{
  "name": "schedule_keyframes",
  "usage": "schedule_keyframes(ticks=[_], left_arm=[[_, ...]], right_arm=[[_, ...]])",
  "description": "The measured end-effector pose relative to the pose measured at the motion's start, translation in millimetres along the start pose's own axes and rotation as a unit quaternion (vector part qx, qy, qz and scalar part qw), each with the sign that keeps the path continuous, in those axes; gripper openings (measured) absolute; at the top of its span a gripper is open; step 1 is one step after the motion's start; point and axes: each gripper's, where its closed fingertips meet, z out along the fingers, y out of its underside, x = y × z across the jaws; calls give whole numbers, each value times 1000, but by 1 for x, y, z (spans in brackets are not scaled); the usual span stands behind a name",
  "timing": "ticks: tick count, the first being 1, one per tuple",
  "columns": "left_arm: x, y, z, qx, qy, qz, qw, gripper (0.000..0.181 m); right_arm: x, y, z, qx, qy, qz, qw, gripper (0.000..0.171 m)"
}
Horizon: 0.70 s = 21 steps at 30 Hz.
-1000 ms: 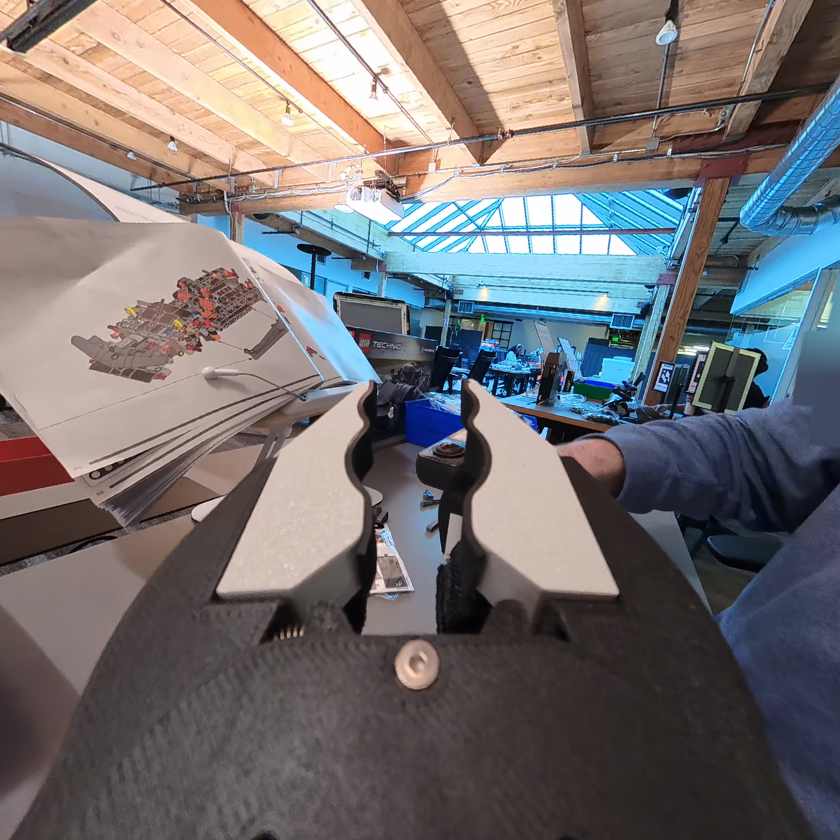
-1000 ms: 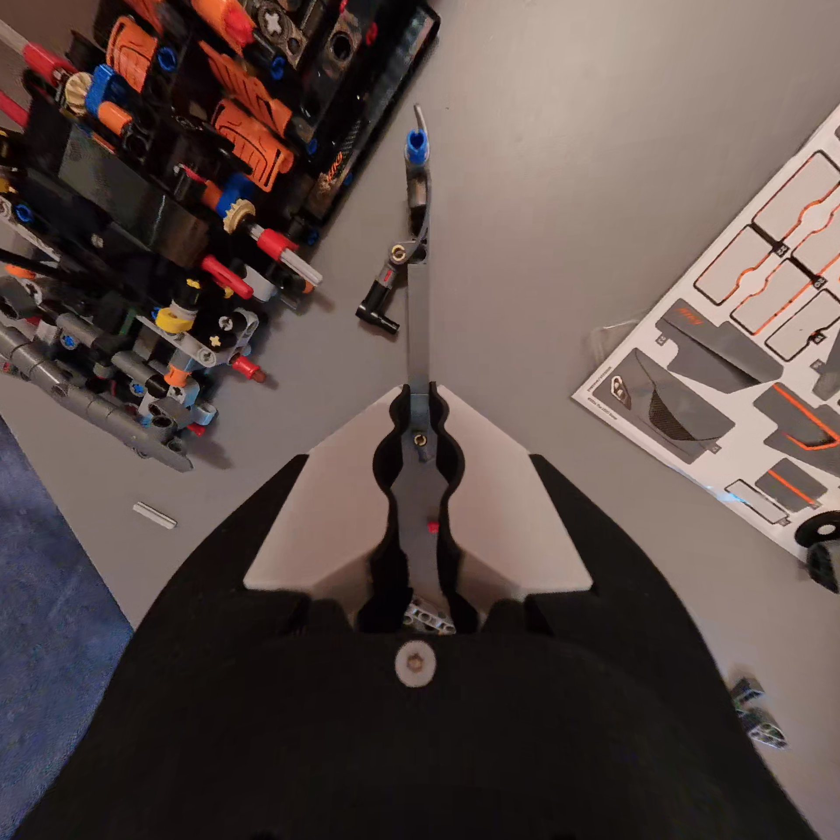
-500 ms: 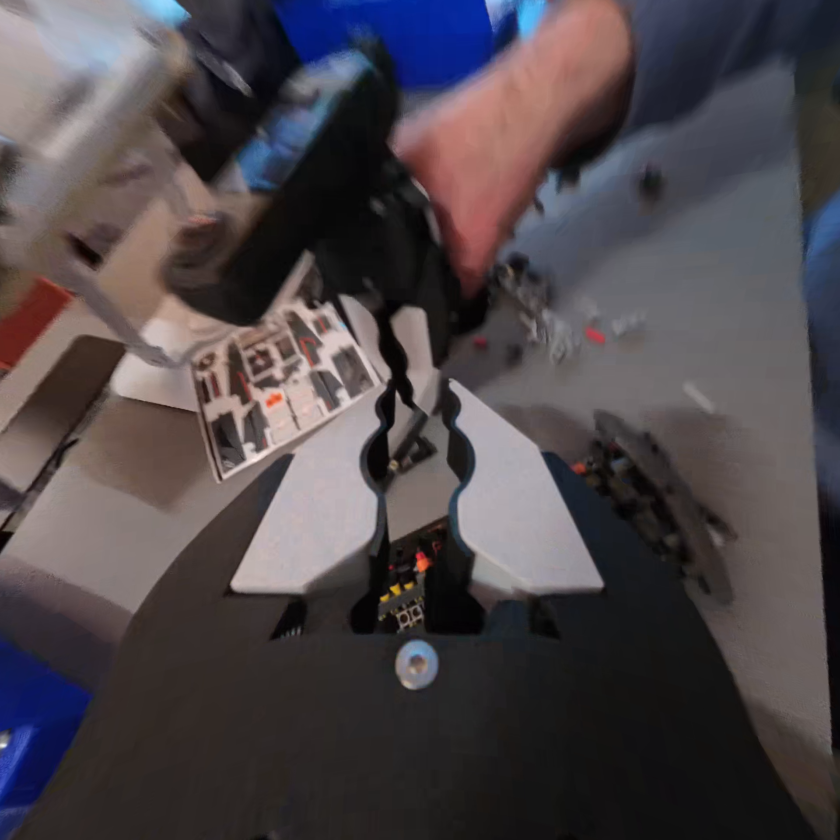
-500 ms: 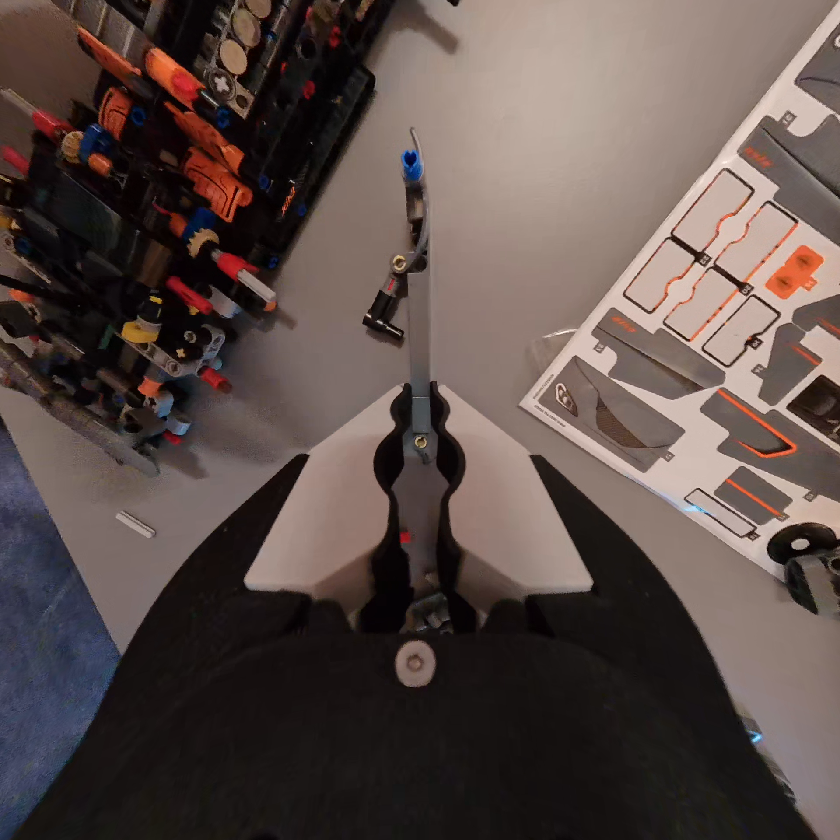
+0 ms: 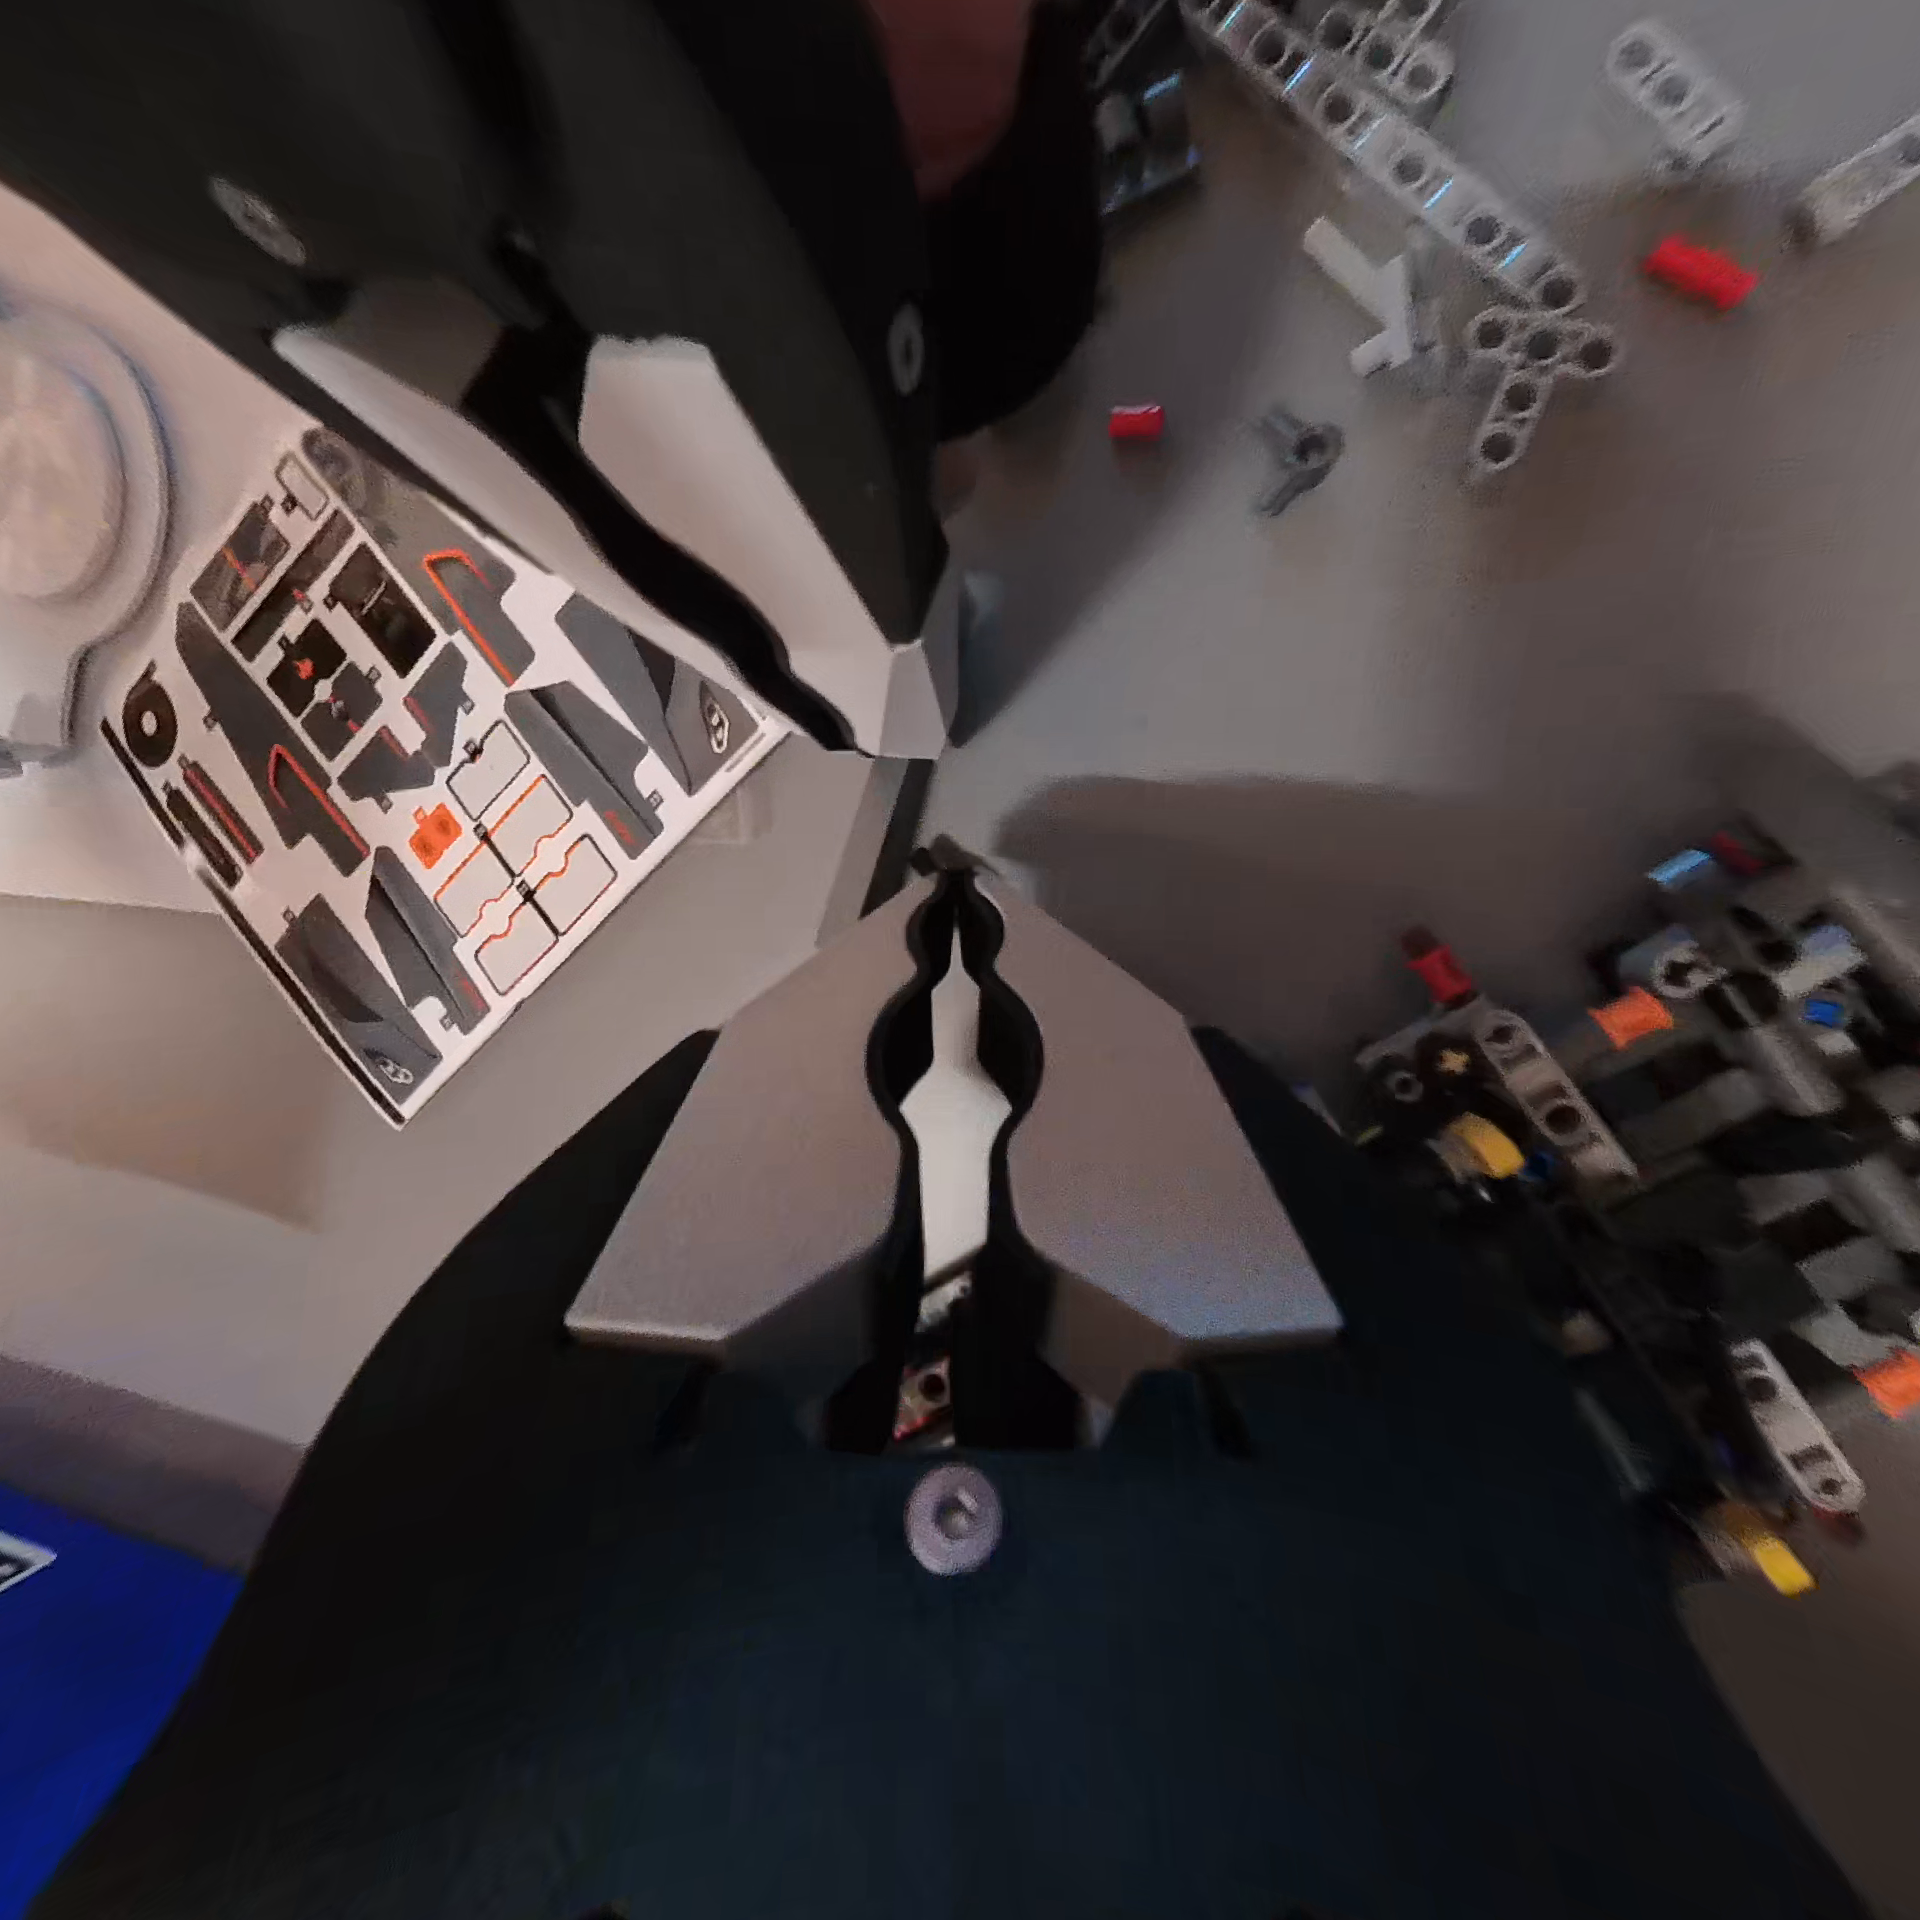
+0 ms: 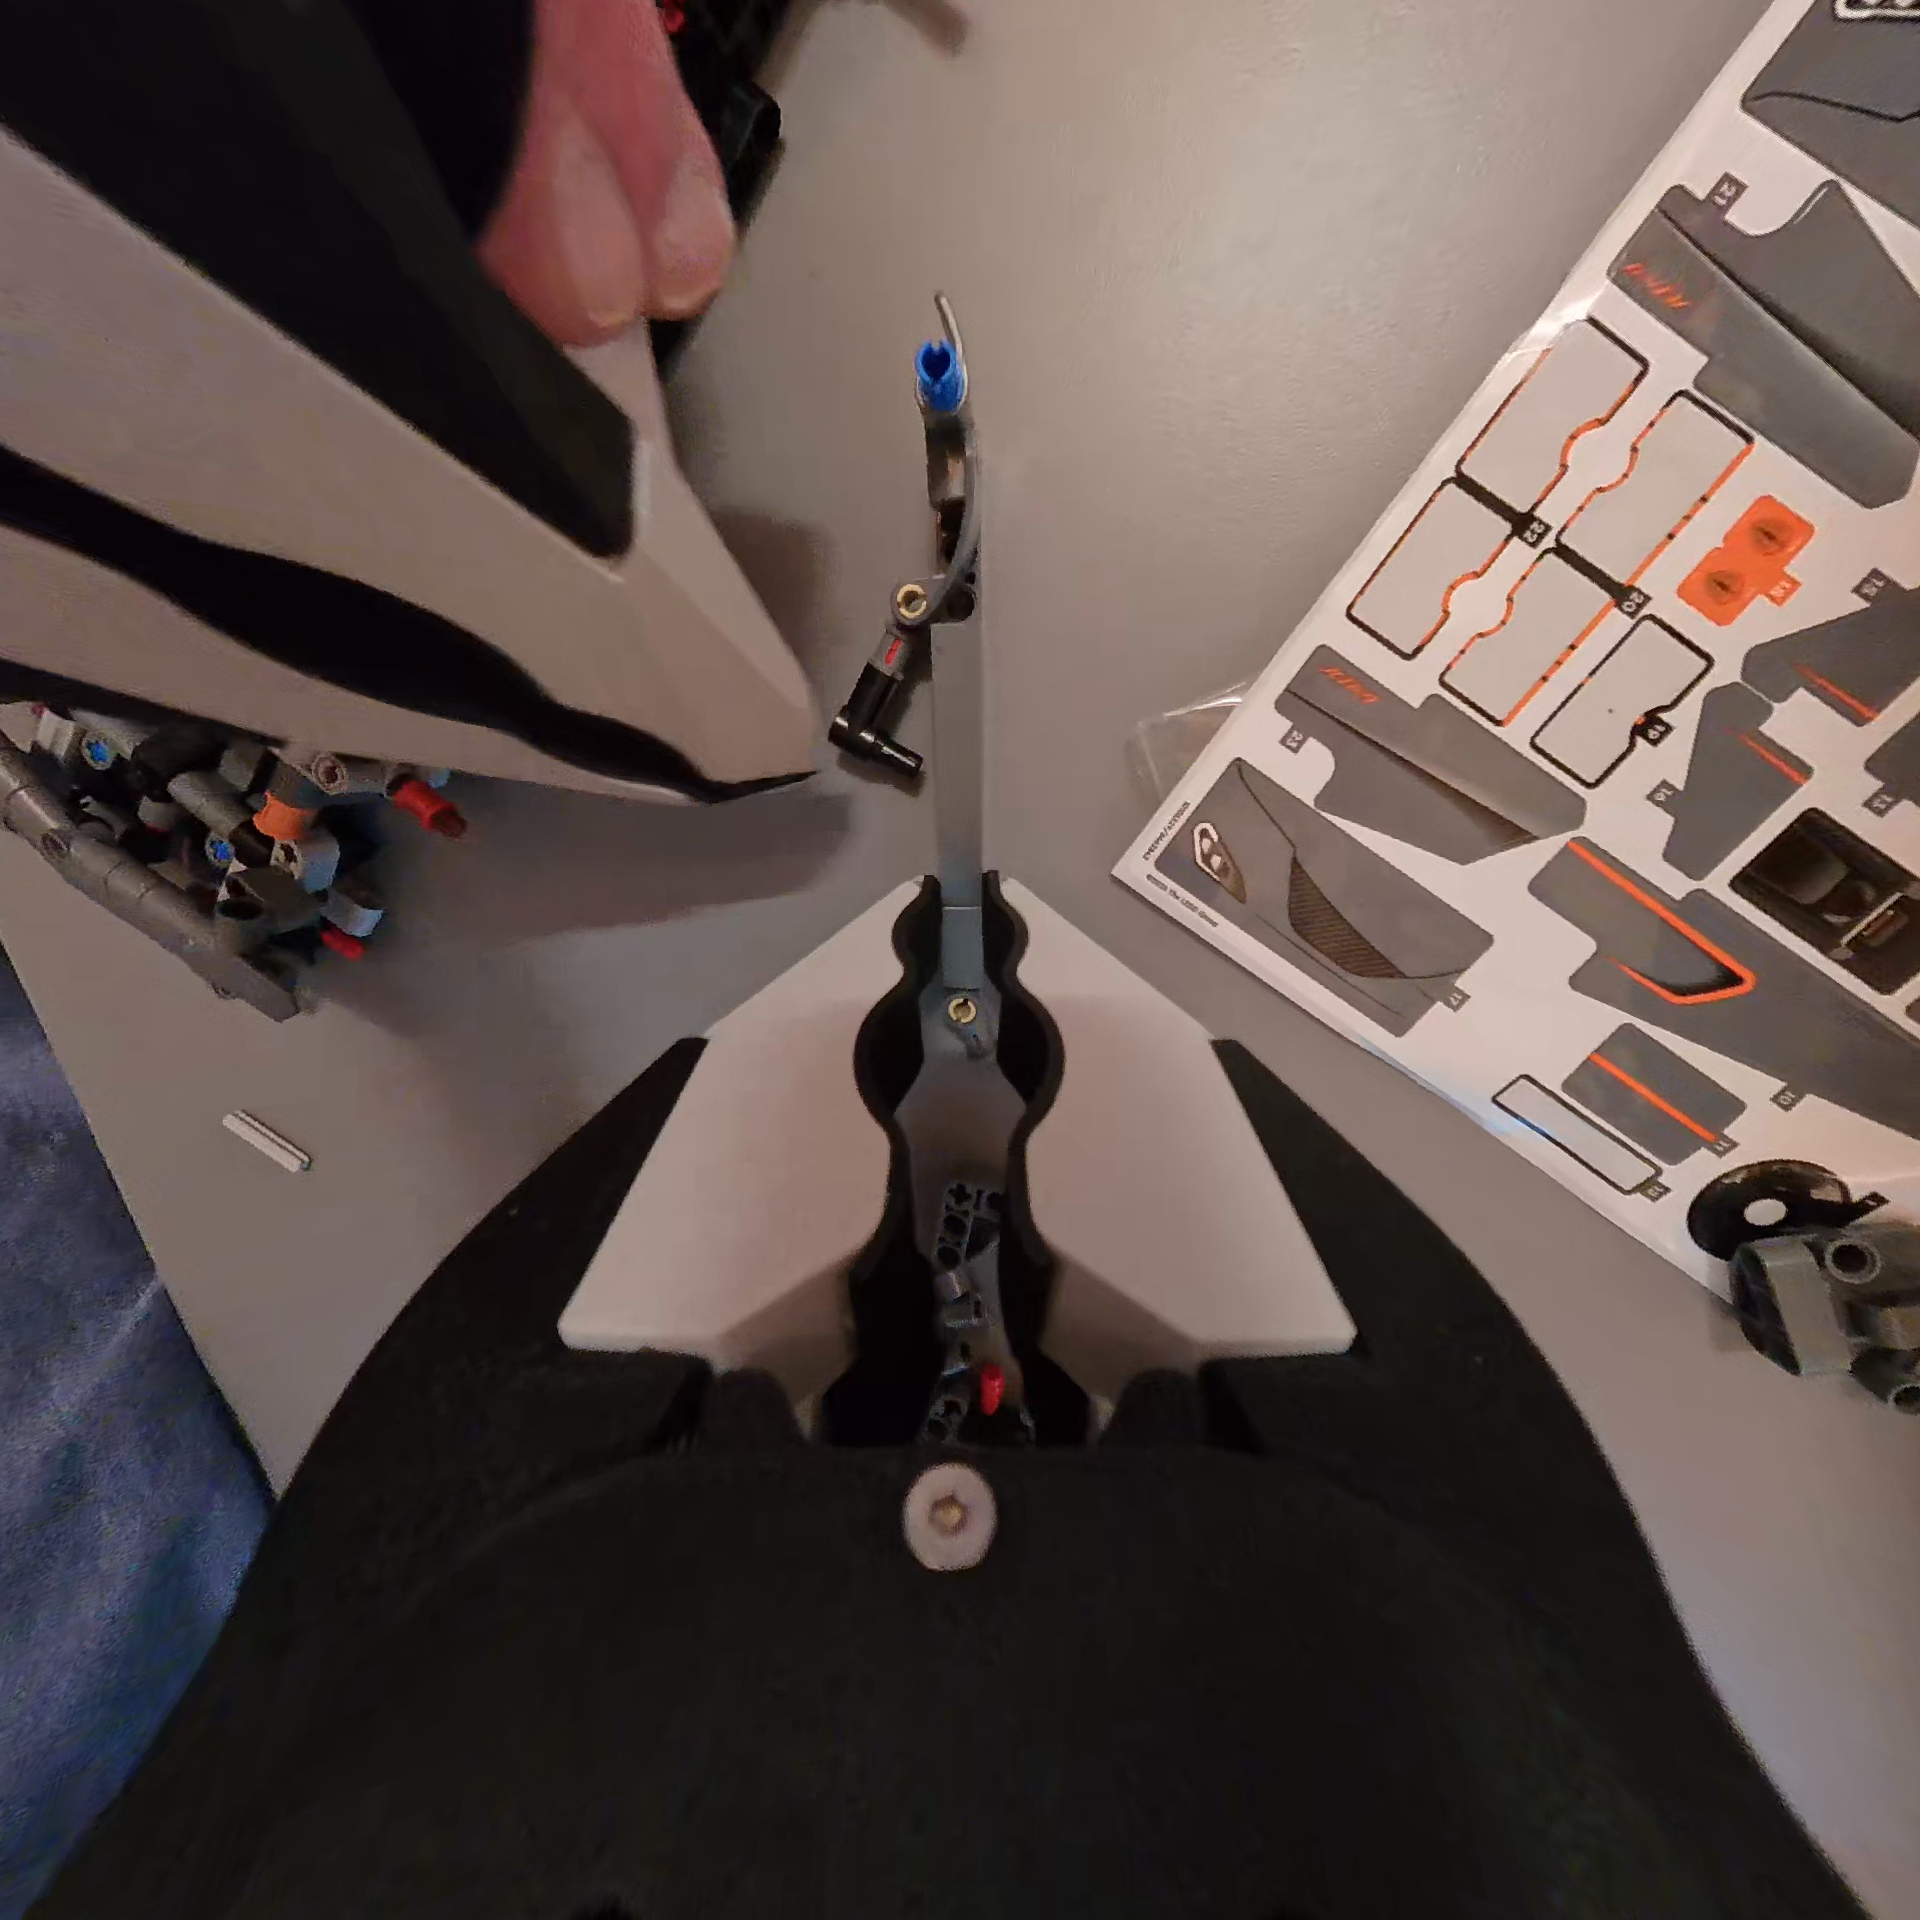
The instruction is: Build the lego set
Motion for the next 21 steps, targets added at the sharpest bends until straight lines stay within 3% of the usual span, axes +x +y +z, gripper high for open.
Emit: schedule_keyframes(ticks=[1,14,21], left_arm=[[-1,1,3,-5,-2,0,1000,0],[0,7,12,-73,21,7,997,0],[-7,29,2,-119,23,6,993,0]], right_arm=[[0,0,0,1,-1,-1,1000,5],[5,2,-1,1,6,-5,1000,5],[12,9,-5,-6,11,0,1000,5]])
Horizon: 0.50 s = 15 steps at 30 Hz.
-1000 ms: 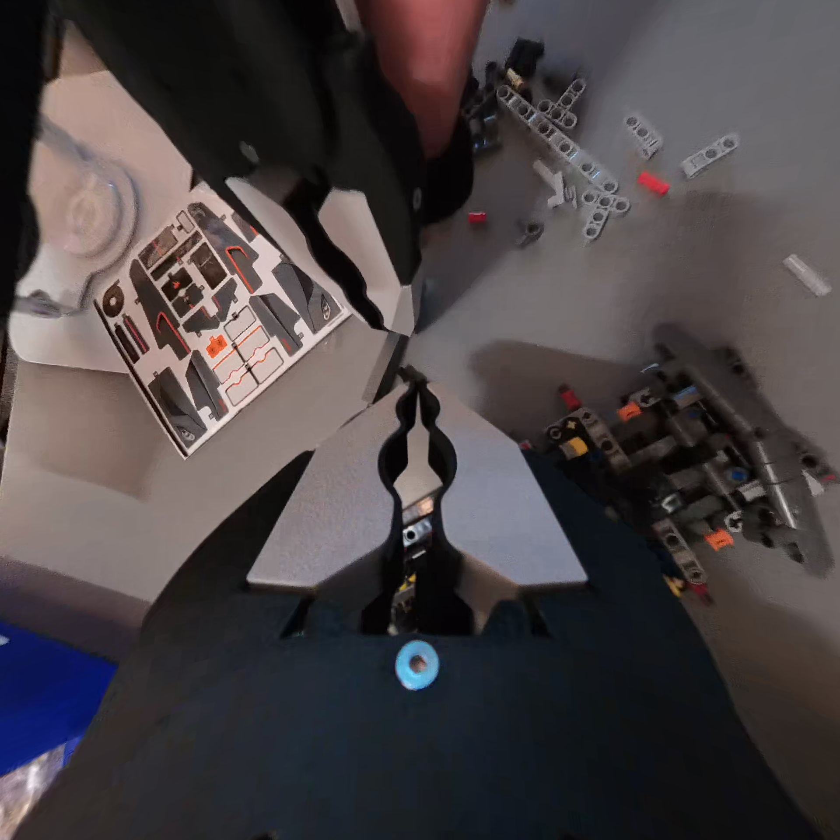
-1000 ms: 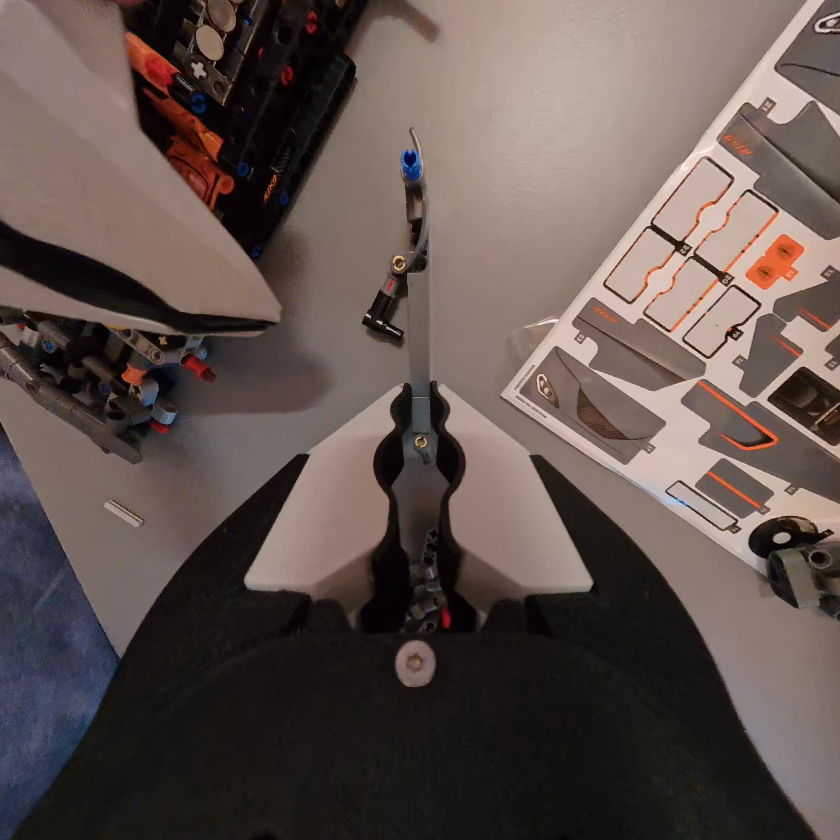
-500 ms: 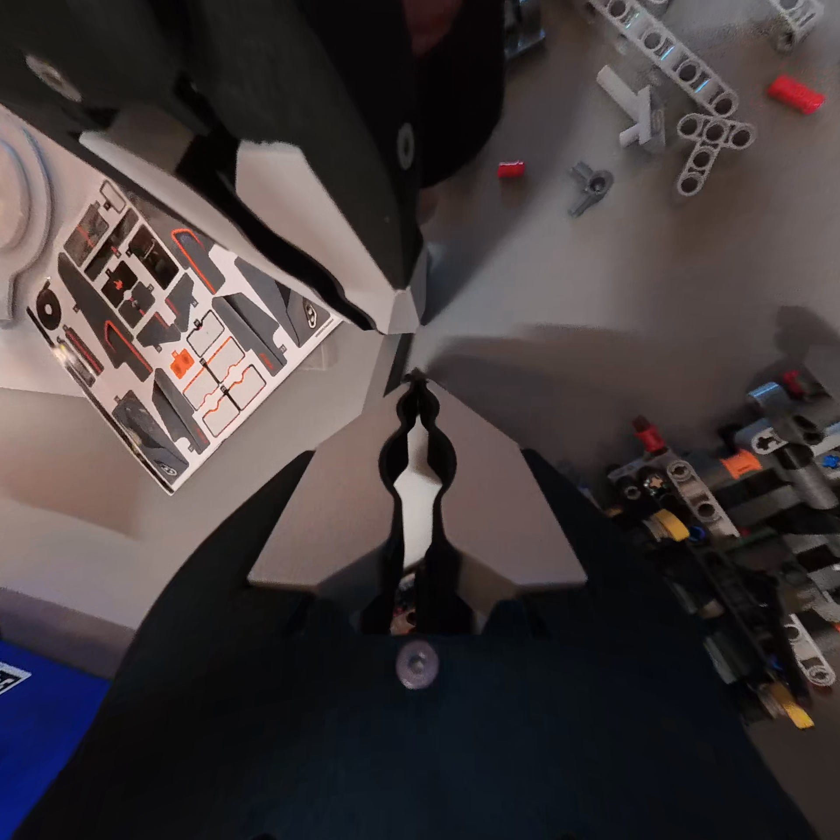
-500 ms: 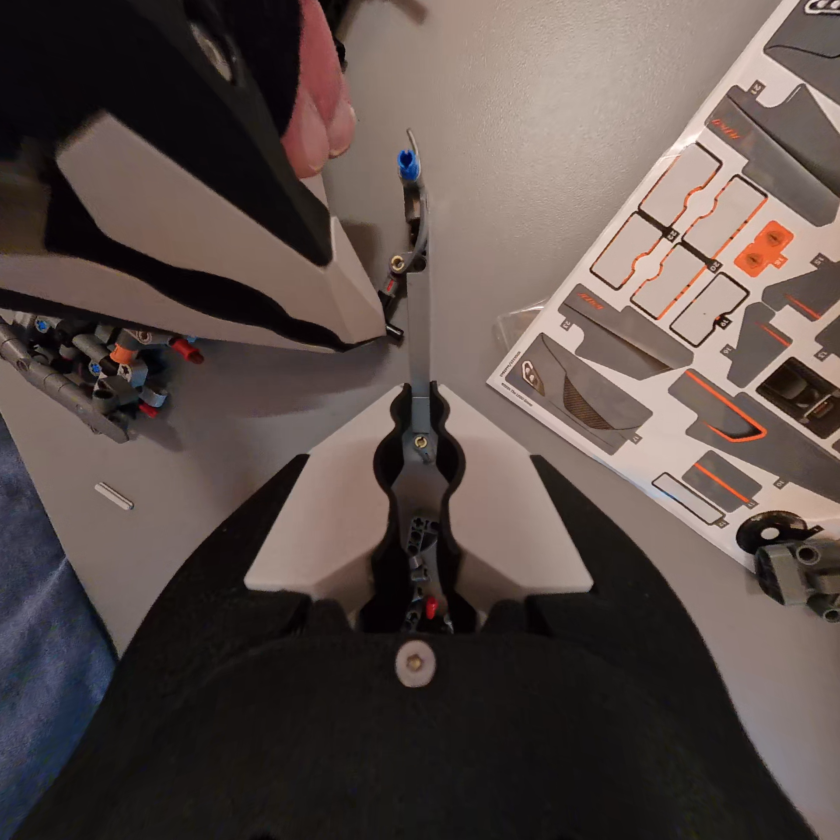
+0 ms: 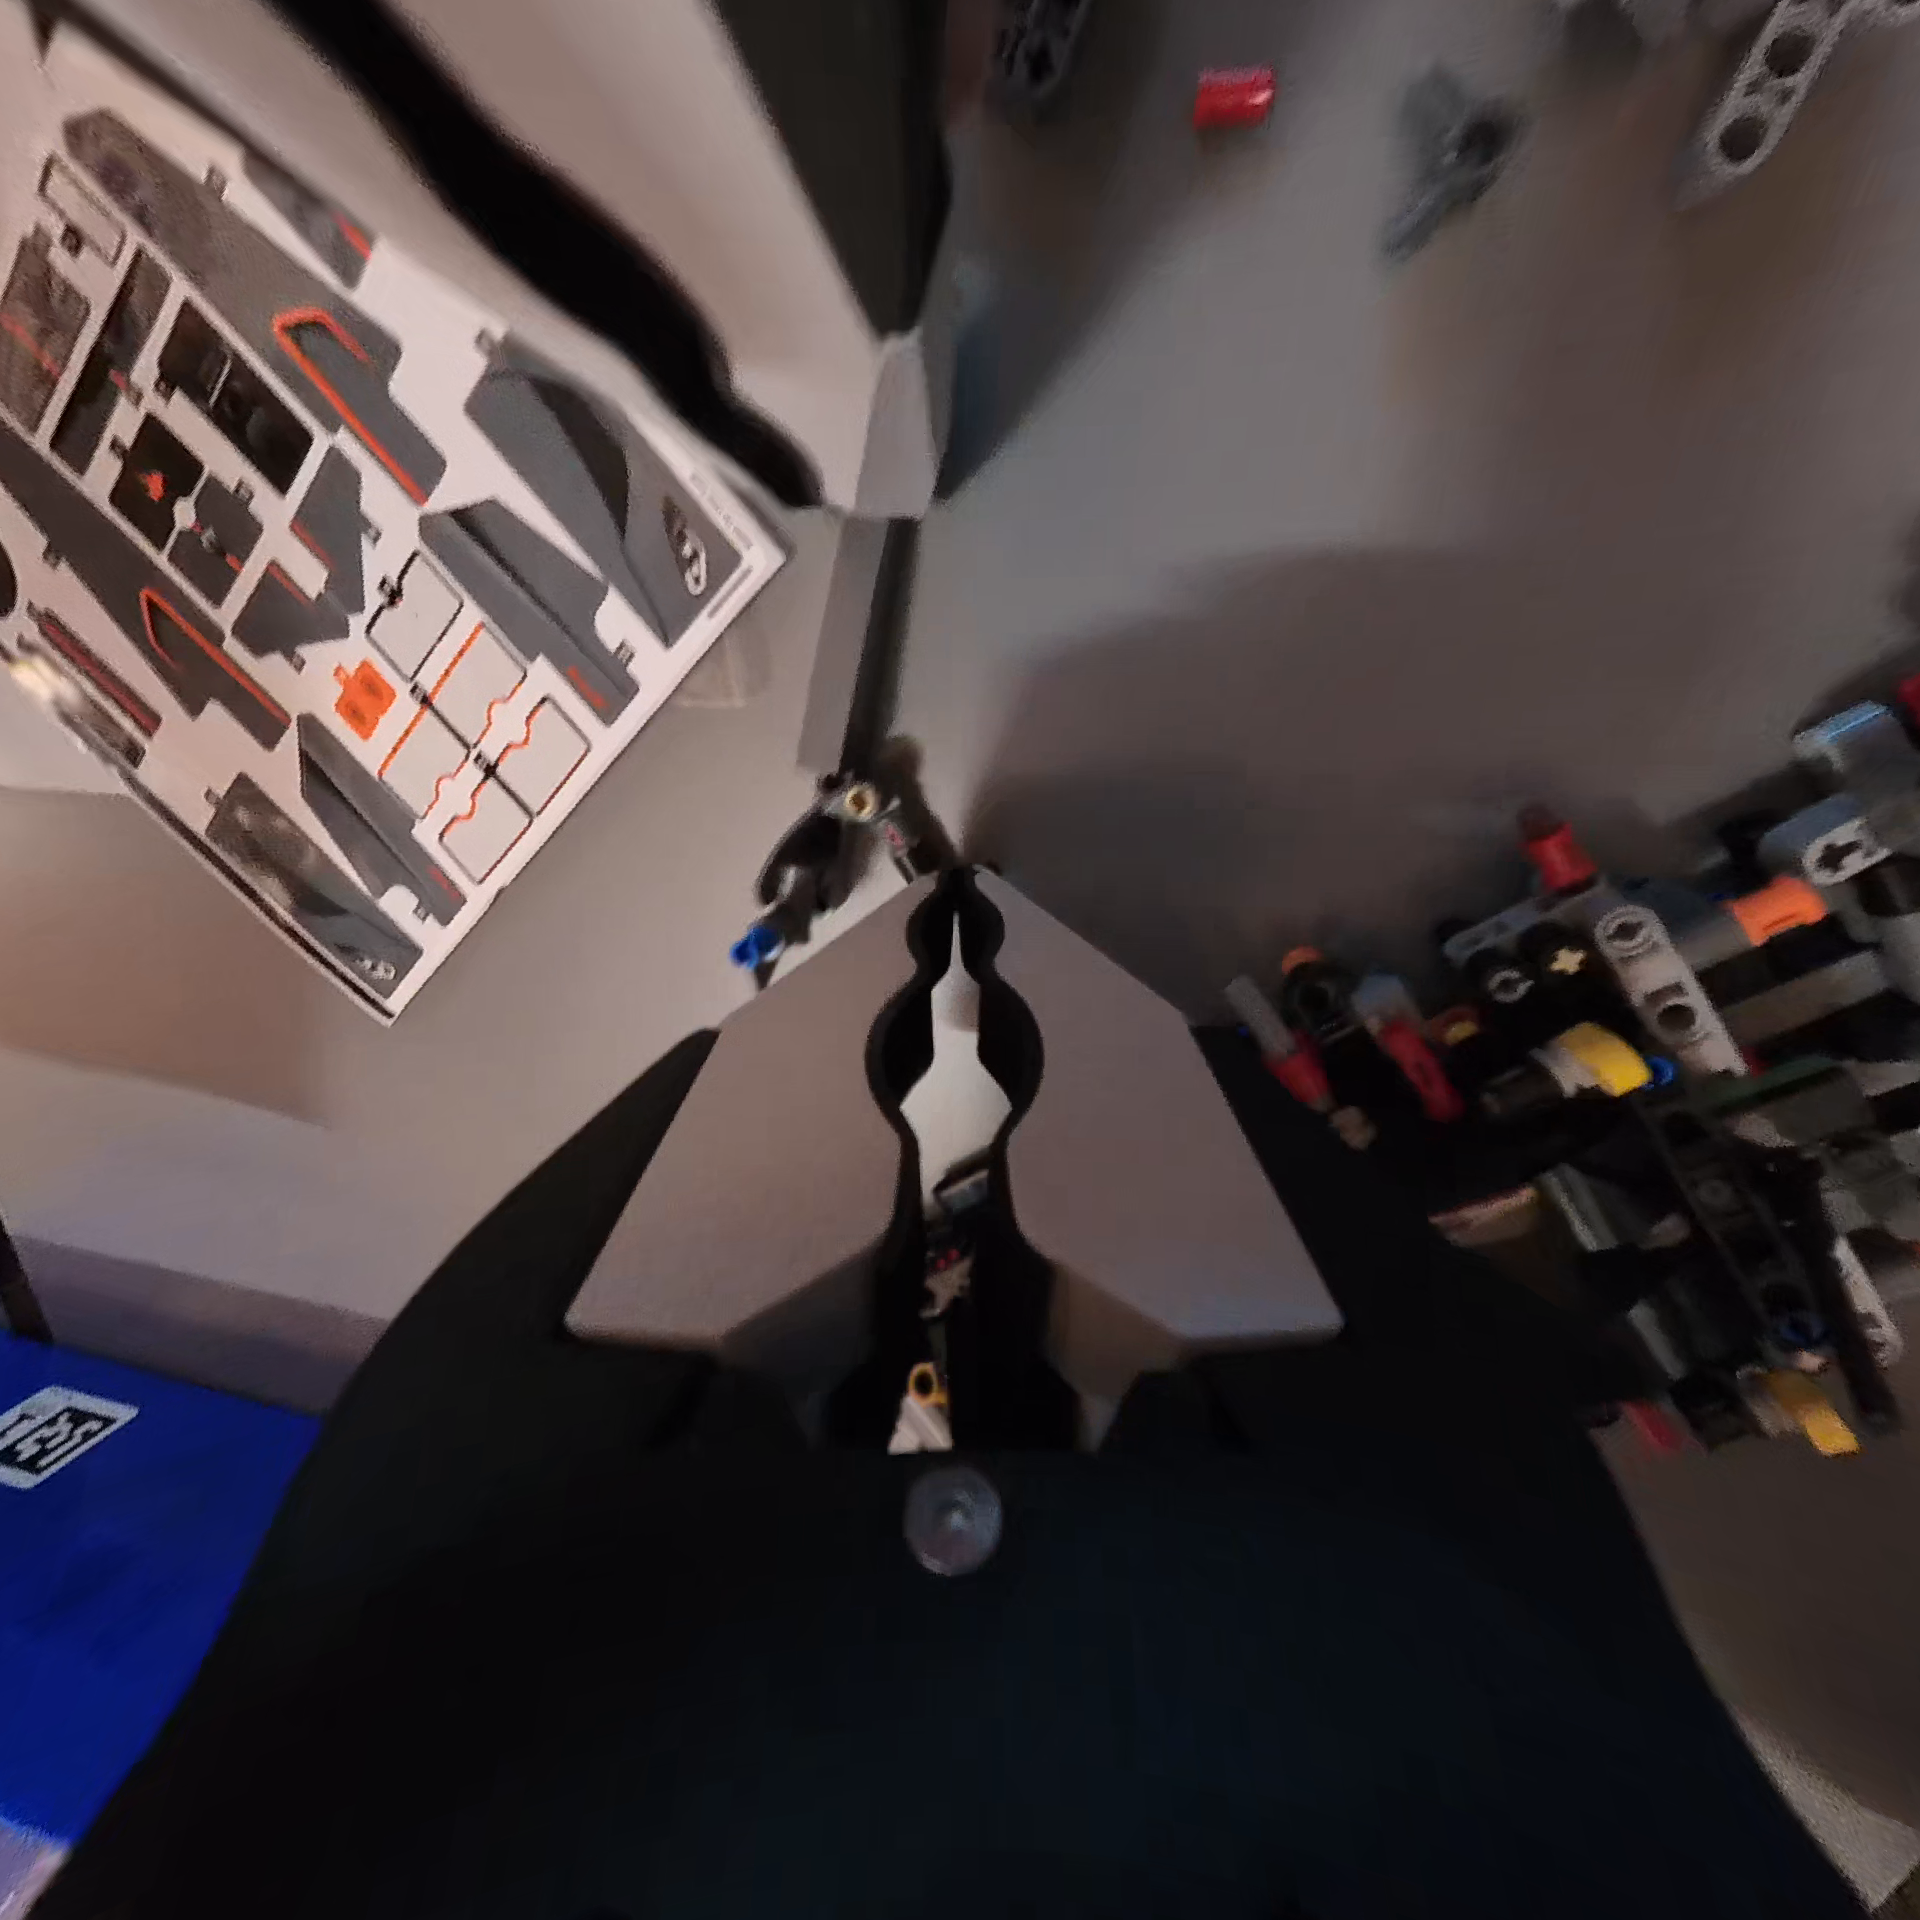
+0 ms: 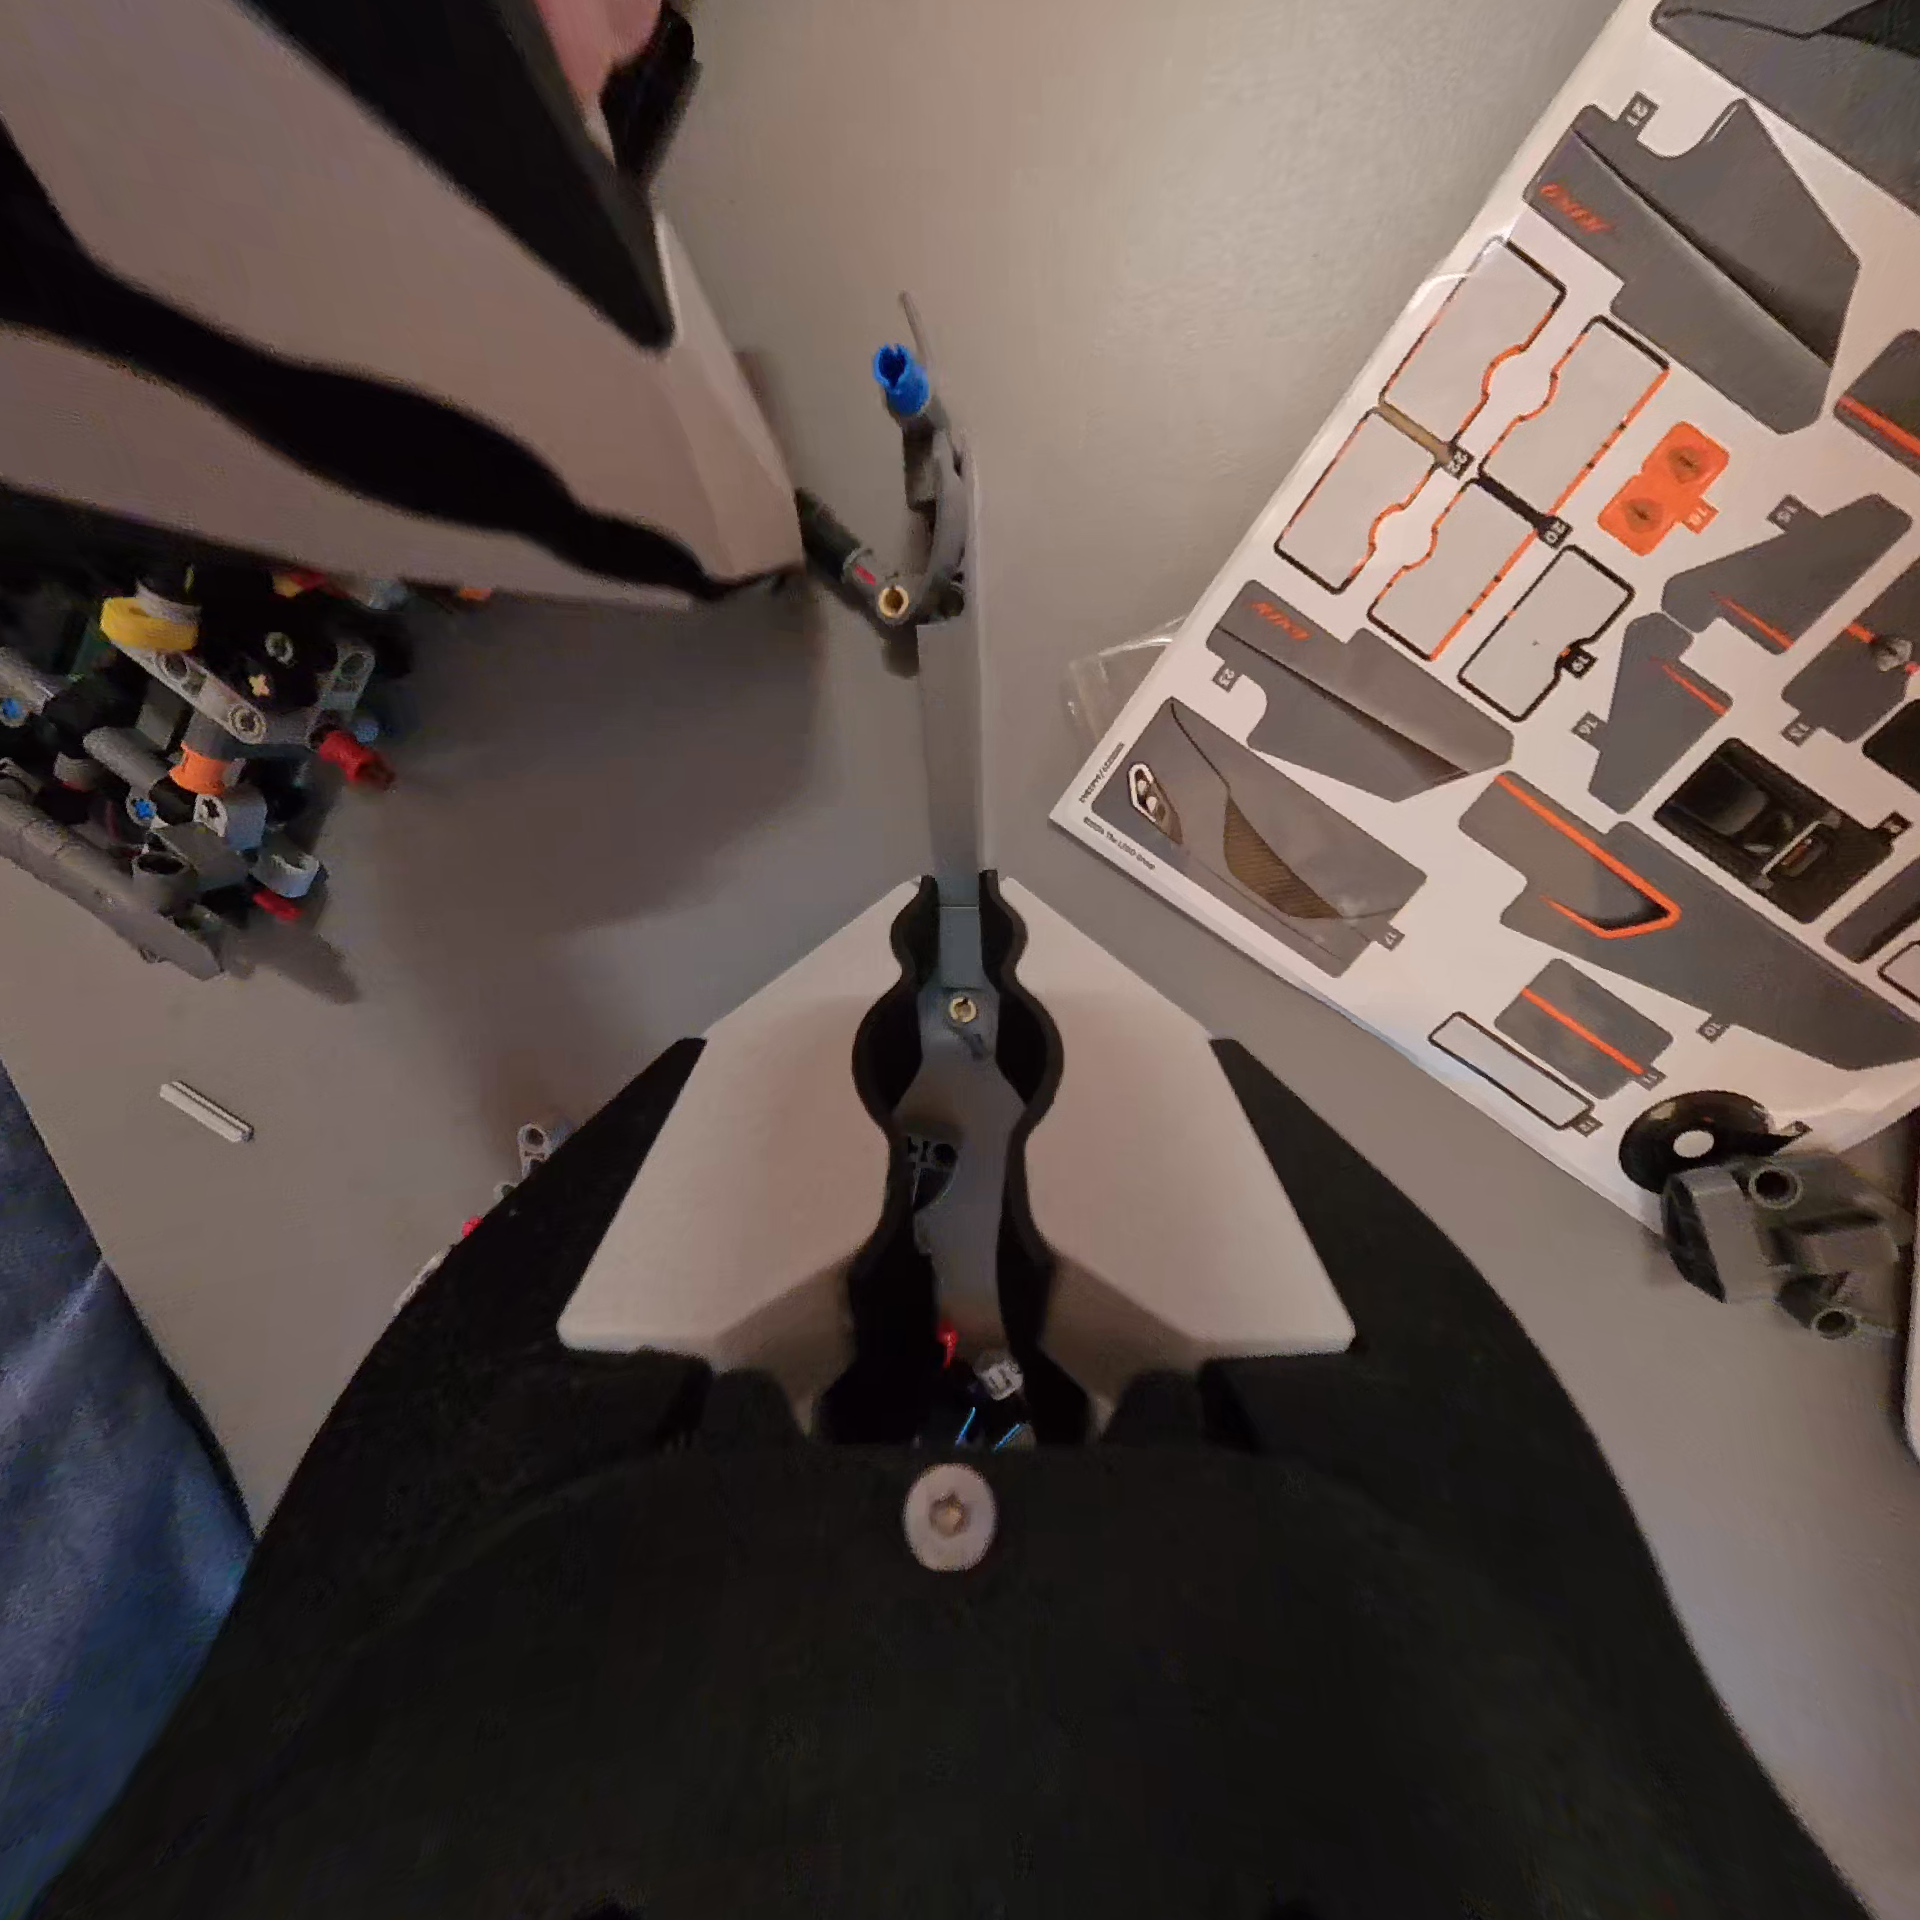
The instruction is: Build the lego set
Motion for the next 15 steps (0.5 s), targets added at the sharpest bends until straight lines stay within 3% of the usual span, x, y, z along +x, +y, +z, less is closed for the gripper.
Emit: schedule_keyframes(ticks=[6,15], left_arm=[[-13,18,3,-22,-4,-20,1000,0],[2,-2,-14,50,27,-20,998,0]], right_arm=[[-3,3,-1,3,-12,7,1000,5],[-4,4,-1,9,-19,10,1000,5]])
